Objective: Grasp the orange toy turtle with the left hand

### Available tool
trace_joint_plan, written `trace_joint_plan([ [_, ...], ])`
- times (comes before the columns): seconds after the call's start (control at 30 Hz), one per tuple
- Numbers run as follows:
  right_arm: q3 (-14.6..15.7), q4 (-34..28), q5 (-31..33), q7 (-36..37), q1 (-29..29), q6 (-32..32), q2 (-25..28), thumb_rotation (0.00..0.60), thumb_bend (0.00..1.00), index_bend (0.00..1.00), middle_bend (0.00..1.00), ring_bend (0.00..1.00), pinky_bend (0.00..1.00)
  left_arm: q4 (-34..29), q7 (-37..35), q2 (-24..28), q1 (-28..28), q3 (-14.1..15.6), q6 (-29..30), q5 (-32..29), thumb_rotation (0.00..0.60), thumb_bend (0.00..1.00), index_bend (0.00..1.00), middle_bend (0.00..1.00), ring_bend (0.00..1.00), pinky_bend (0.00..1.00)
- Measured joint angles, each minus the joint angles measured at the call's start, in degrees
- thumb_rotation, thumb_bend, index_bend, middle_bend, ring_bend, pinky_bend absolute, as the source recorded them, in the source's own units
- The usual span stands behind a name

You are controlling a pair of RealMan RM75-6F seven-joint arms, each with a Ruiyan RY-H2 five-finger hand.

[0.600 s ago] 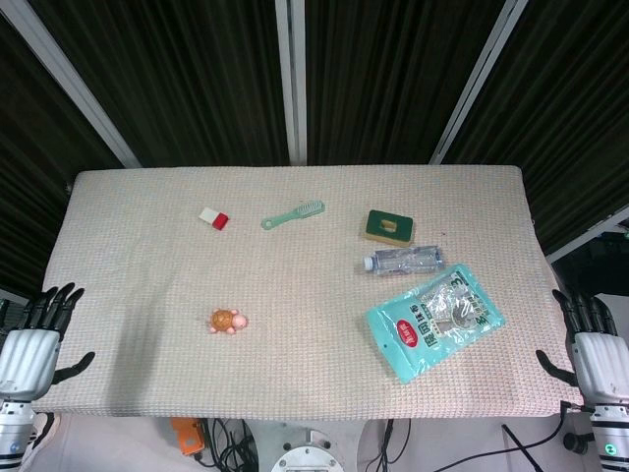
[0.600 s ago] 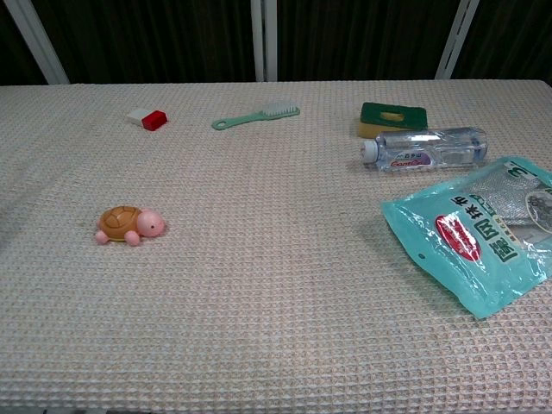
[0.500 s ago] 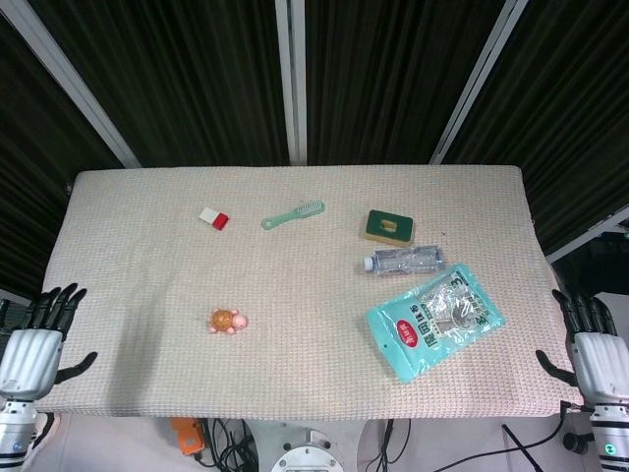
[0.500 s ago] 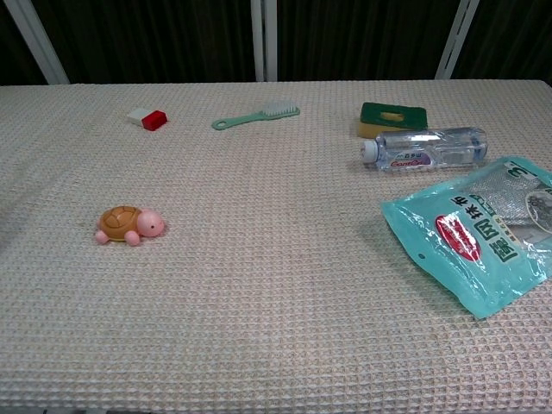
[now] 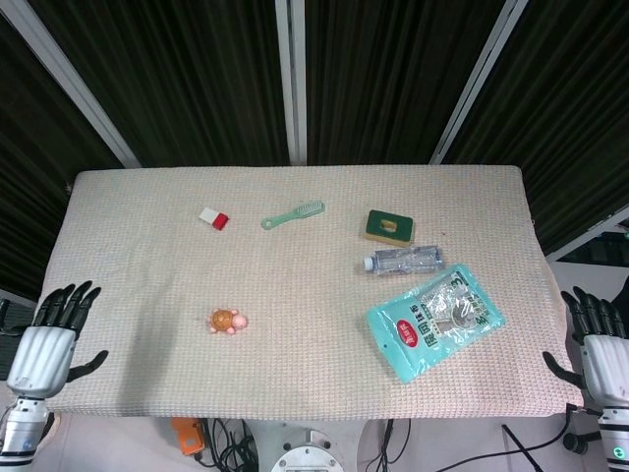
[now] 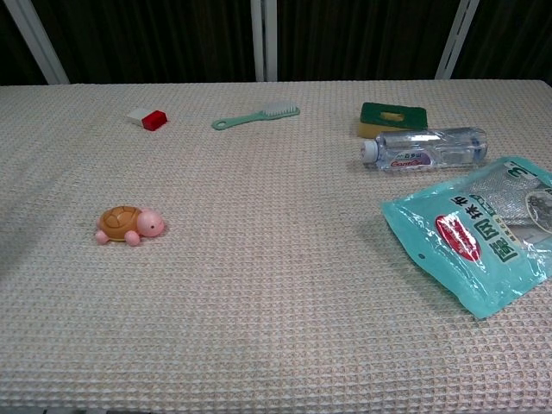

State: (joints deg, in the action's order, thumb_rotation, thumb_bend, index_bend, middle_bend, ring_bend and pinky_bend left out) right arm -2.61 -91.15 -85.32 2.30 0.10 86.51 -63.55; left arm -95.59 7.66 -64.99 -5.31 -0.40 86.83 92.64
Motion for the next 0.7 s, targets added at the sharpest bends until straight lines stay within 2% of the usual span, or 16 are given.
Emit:
trace_joint_plan([
  [0.2,-0.01,-0.08,-0.02,-0.06,-0.30,0.47,0.71,0.600,0.16,0.00,0.00,0.00,0.00,-0.51,0.46,-1.44,-3.54,-0.54,-5.28,0.02,0.600,0.16,0.05,0.03,0.00,0.09],
  [0.37,-0.20,-0.01,0.18,0.45,-0.46,0.69,1.18,0.600,0.16,0.00,0.00,0.00,0.00,-0.45,-0.16,-4.31,-7.39,-1.50,-10.45,-0.43,0.600,0.16,0.07,0.11,0.00,0.10],
  [0.63,-0.41,1.34,0.96,2.13,-0.28,-0.21,1.11,0.600,0.16,0.00,0.00,0.00,0.00,1.95,1.97,-12.16,-13.76,-3.38,-18.92,-3.57,0.600,0.18,0.12,0.15,0.00,0.13],
  [0.7,-0.52,1.67,1.13,2.53,-0.29,-0.25,1.25,0.600,0.16,0.00,0.00,0.00,0.00,3.13,3.54,-14.11,-14.93,-3.77,-20.50,-4.71,0.600,0.20,0.17,0.19,0.02,0.14],
])
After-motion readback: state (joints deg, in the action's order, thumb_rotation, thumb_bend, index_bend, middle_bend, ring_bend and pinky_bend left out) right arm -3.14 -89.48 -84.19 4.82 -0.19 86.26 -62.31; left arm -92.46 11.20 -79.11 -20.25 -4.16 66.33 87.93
